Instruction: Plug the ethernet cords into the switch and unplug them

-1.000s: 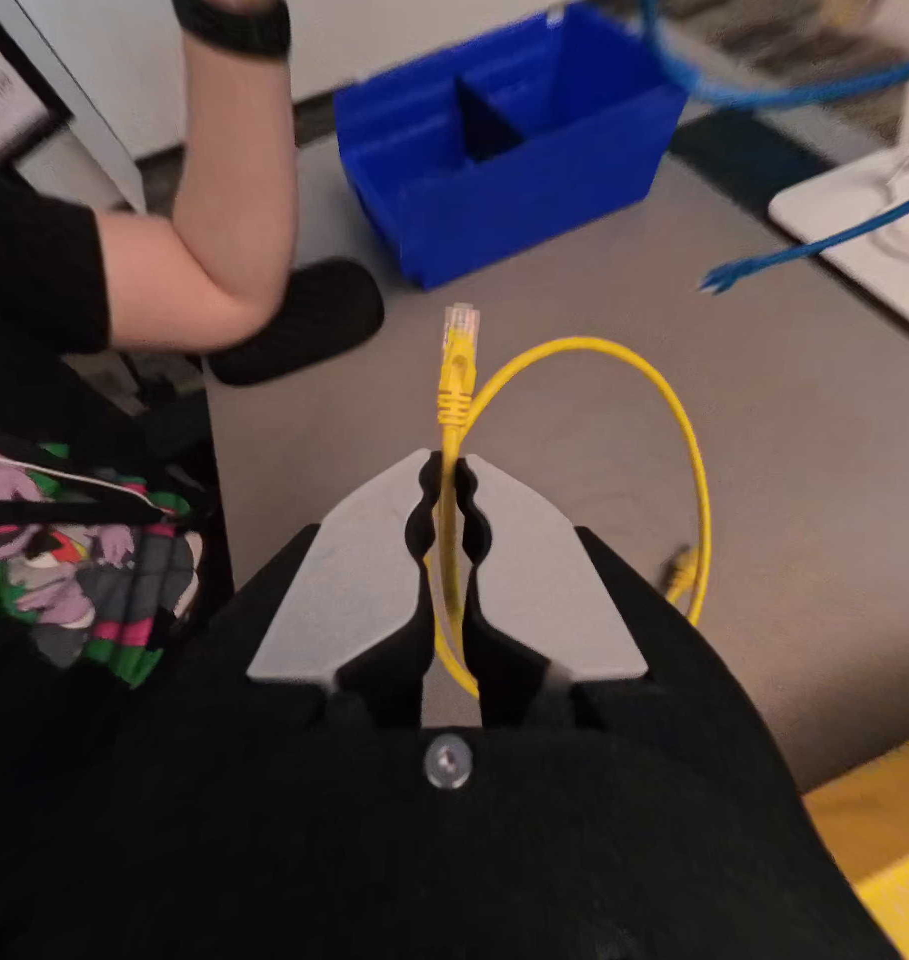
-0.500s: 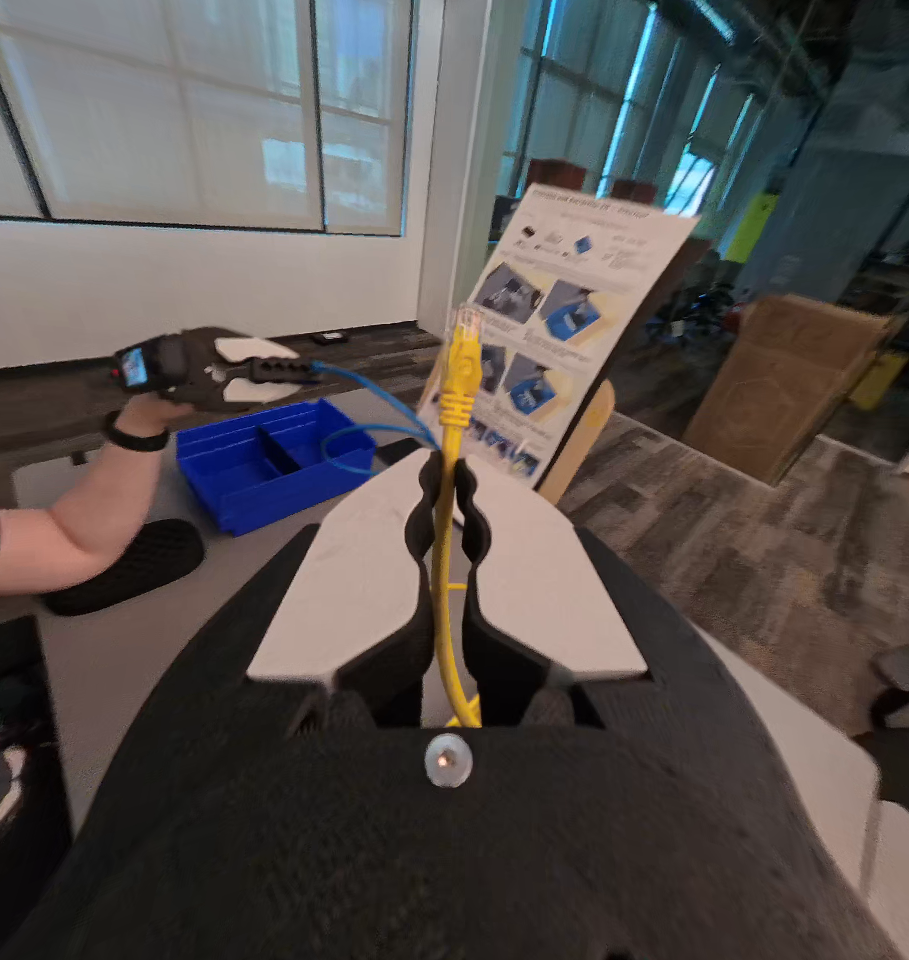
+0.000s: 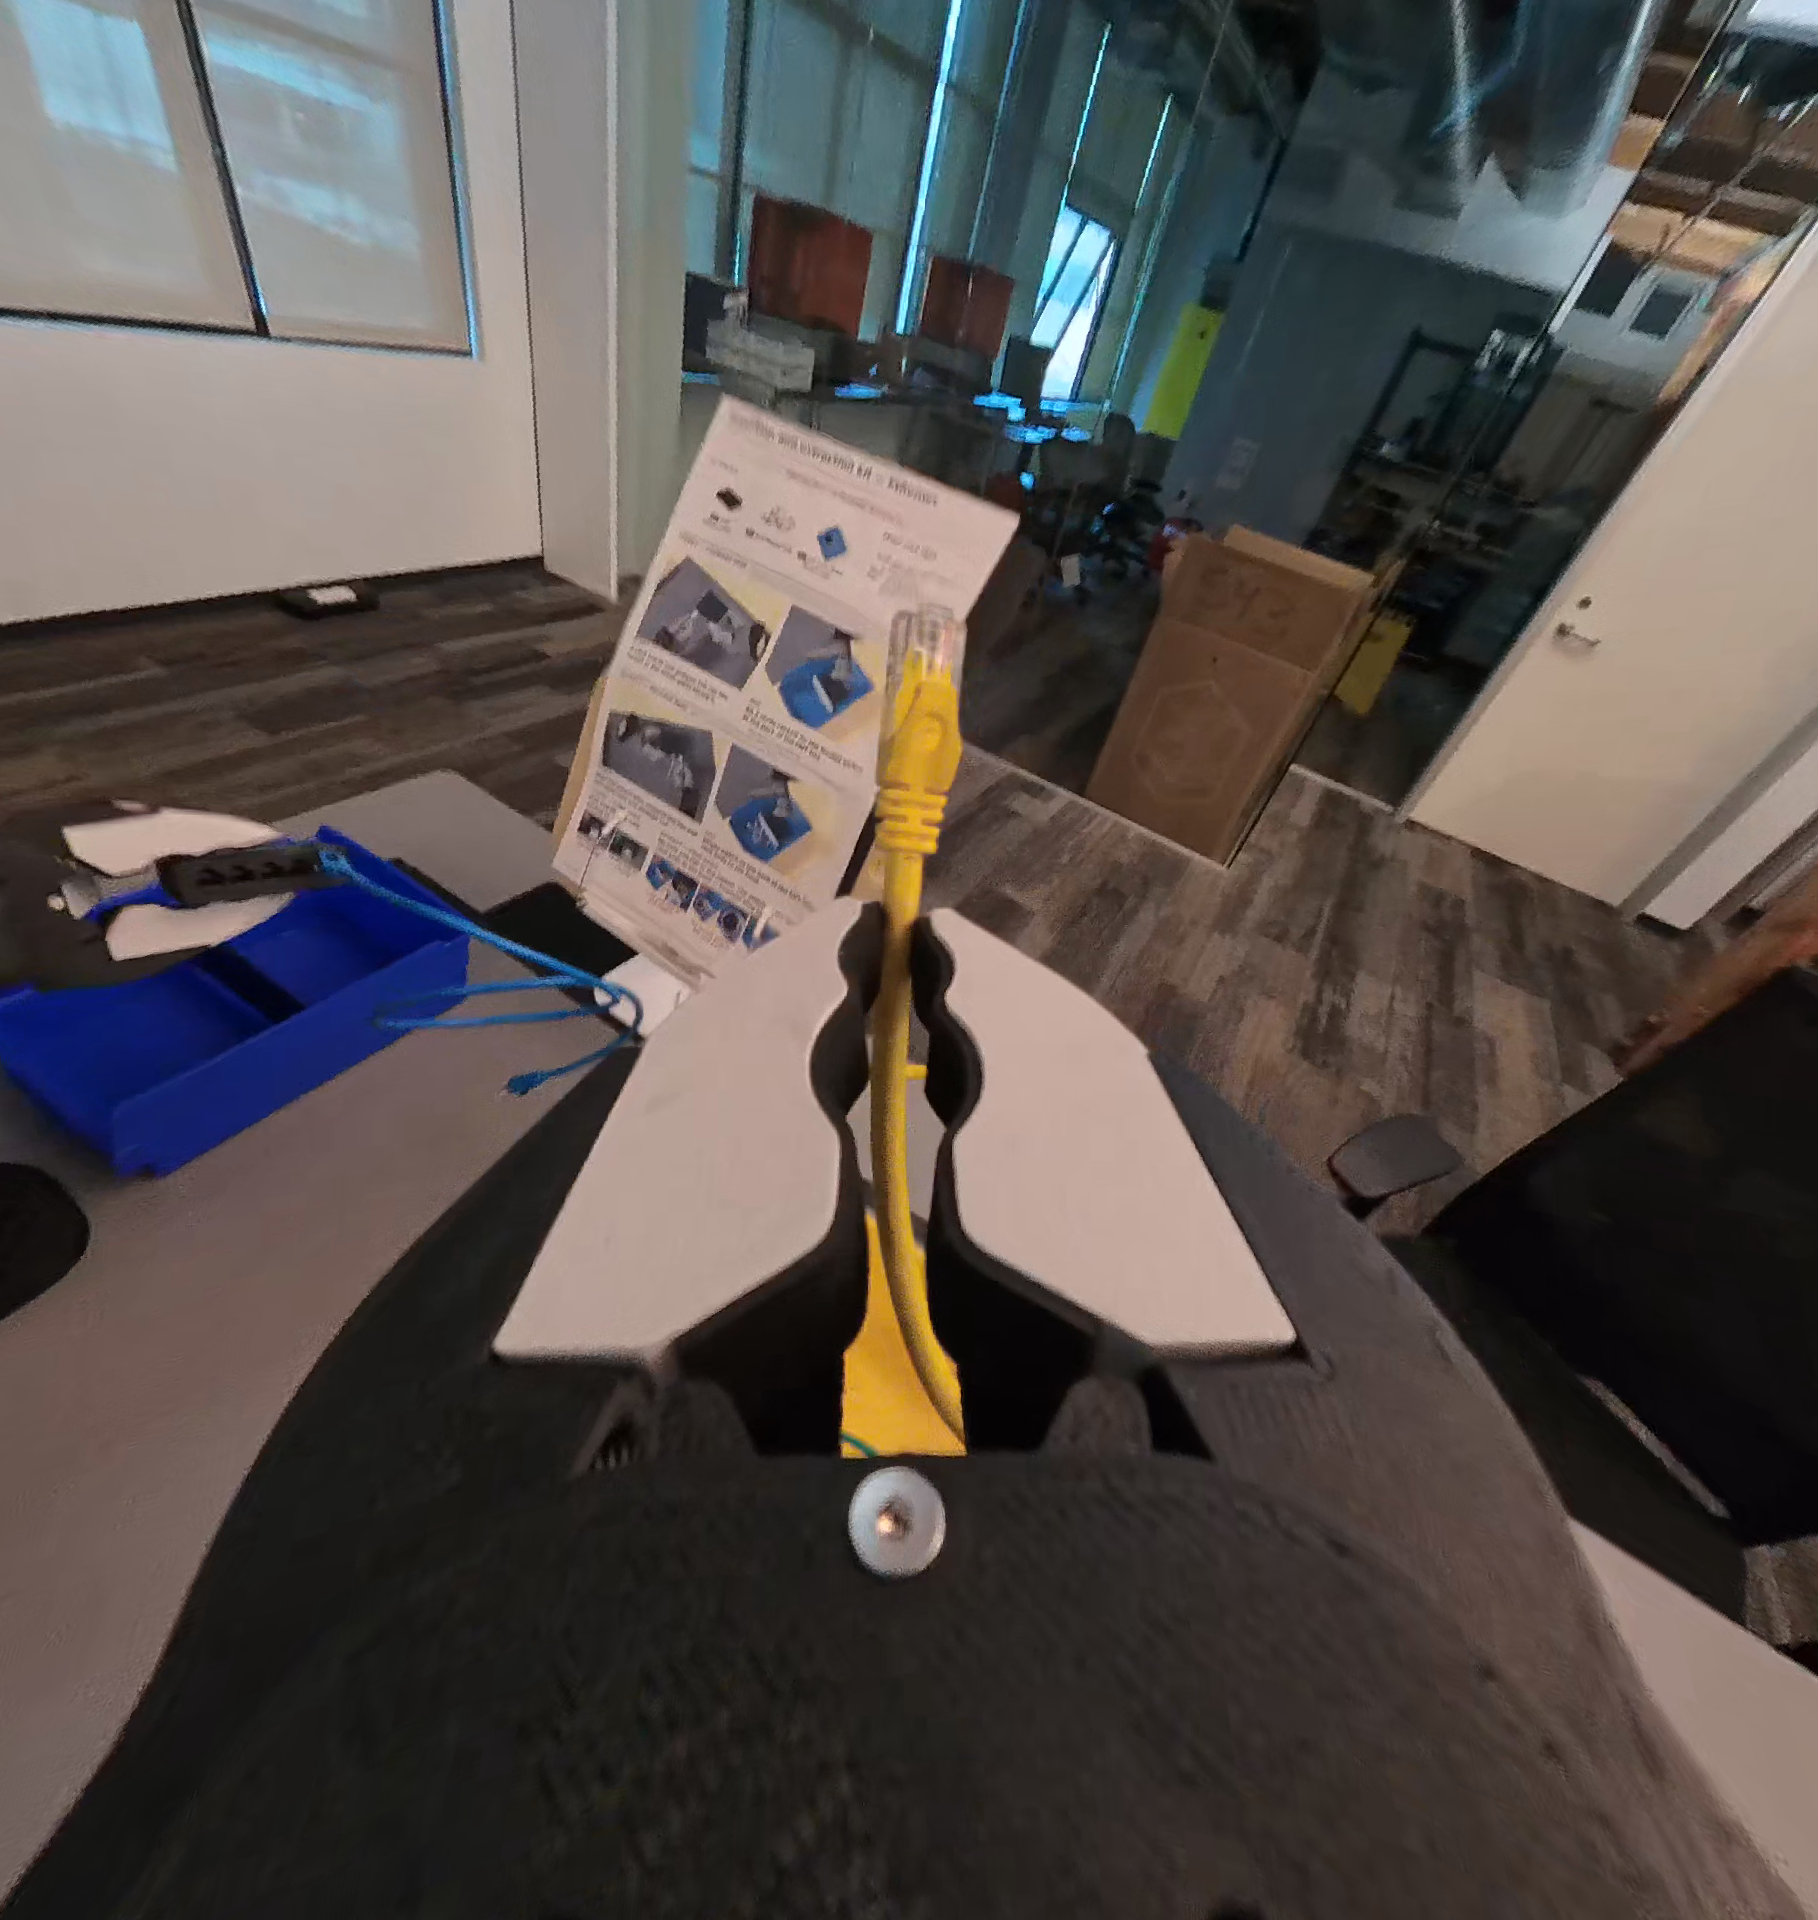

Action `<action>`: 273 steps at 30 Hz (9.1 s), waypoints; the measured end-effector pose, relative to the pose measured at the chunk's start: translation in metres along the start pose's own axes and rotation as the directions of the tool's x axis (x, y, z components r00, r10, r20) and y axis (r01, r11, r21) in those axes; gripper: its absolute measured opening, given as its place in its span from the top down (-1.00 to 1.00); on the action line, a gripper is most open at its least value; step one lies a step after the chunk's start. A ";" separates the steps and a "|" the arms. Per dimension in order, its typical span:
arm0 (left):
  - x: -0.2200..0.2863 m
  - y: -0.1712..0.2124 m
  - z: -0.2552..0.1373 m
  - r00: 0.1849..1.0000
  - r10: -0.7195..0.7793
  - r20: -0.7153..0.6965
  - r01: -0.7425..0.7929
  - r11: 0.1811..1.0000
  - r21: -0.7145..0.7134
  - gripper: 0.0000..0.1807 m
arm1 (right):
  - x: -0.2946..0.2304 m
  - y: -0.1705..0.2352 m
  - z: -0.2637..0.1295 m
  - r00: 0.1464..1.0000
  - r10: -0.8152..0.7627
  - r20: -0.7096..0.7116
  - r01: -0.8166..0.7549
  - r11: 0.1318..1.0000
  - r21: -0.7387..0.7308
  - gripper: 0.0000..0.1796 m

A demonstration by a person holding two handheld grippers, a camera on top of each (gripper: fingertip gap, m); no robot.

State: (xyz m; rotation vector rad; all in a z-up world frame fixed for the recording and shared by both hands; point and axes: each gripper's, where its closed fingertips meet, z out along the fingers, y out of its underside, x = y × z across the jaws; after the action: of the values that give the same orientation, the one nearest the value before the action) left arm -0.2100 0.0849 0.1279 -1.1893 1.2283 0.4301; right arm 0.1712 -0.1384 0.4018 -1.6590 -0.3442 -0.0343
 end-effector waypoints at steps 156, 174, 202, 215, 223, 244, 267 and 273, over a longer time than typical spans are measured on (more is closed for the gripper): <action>0.059 -0.121 -0.067 0.984 0.170 0.058 -0.172 0.802 0.571 0.65 | -0.317 0.168 0.162 0.249 -0.901 0.354 0.955 0.290 0.066 0.83; 0.088 -0.117 -0.044 0.977 0.125 -0.171 -0.007 0.828 0.561 0.65 | -0.302 0.197 0.171 0.206 -0.676 0.708 0.975 0.206 -0.086 0.81; 0.077 -0.131 -0.054 0.999 -0.002 -0.053 0.033 0.806 0.591 0.56 | -0.303 0.184 0.157 0.256 -0.729 0.635 0.956 0.288 -0.054 0.84; 0.072 -0.123 -0.049 0.995 0.088 0.051 -0.102 0.833 0.544 0.61 | -0.308 0.188 0.163 0.249 -0.784 0.568 0.962 0.266 -0.053 0.83; 0.072 -0.116 -0.040 0.993 0.109 0.035 -0.112 0.849 0.516 0.60 | -0.307 0.193 0.171 0.187 -0.753 0.631 0.981 0.178 -0.078 0.82; -0.038 -0.064 -0.073 0.933 -0.354 -0.069 0.333 0.773 0.540 0.62 | -0.197 0.165 0.155 0.543 -0.699 0.464 0.838 0.488 -0.245 0.82; -0.002 -0.077 -0.052 0.965 -0.246 -0.088 0.259 0.853 0.452 0.62 | -0.078 0.356 0.089 0.882 -0.239 0.406 0.461 0.612 -0.642 0.84; 0.005 -0.081 -0.053 0.968 -0.228 -0.103 0.249 0.858 0.448 0.63 | -0.118 0.448 0.082 0.907 -0.028 0.421 0.381 0.482 -0.789 0.80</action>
State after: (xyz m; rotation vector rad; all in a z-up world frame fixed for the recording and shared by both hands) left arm -0.1692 0.0059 0.1673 -0.9250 1.1219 -0.0787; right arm 0.1536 -0.1171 -0.0680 -2.6458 -0.9342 -0.1066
